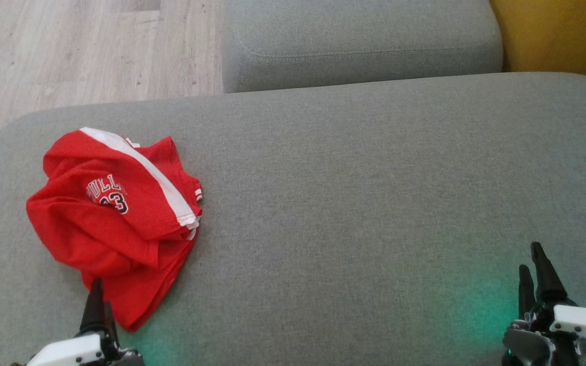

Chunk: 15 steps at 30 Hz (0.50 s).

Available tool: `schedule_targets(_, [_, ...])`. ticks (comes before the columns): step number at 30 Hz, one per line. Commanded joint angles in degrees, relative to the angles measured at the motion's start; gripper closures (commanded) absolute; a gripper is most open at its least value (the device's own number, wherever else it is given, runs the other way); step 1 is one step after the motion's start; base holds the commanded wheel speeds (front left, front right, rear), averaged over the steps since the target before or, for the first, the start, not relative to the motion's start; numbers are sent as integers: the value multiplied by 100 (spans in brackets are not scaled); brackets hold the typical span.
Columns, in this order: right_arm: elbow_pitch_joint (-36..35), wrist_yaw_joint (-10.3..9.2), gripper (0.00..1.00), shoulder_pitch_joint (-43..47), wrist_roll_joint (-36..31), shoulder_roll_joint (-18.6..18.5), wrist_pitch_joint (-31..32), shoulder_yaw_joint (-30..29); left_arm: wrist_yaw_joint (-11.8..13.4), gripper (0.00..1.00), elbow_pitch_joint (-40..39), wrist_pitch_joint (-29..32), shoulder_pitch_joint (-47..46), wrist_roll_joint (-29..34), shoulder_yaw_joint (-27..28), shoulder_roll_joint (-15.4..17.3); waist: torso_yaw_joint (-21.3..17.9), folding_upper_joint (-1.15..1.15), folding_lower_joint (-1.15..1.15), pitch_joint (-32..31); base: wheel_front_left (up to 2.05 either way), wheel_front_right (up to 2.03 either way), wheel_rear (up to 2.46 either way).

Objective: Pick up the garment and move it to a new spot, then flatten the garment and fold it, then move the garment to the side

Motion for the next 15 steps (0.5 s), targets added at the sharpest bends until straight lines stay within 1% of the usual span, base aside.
schedule_targets(1, [-227, 0, 0, -247, -35, -22, -73, 59, -3, 0, -234, -62, -242, 22, -5, 22, -2, 0, 0, -5, 0, 0, 0])
schedule_targets(8, [-272, 0, 0, -239, -162, -25, -175, 123, -5, 0, -306, -163, -214, 75, -8, 25, 4, 0, 0, -16, 0, 0, 0])
schedule_targets(15, [-318, -1, 0, -242, -632, -29, -311, 162, -8, 0, -400, -297, -182, 218, 5, 28, 22, 0, 0, -36, 0, 0, 0])
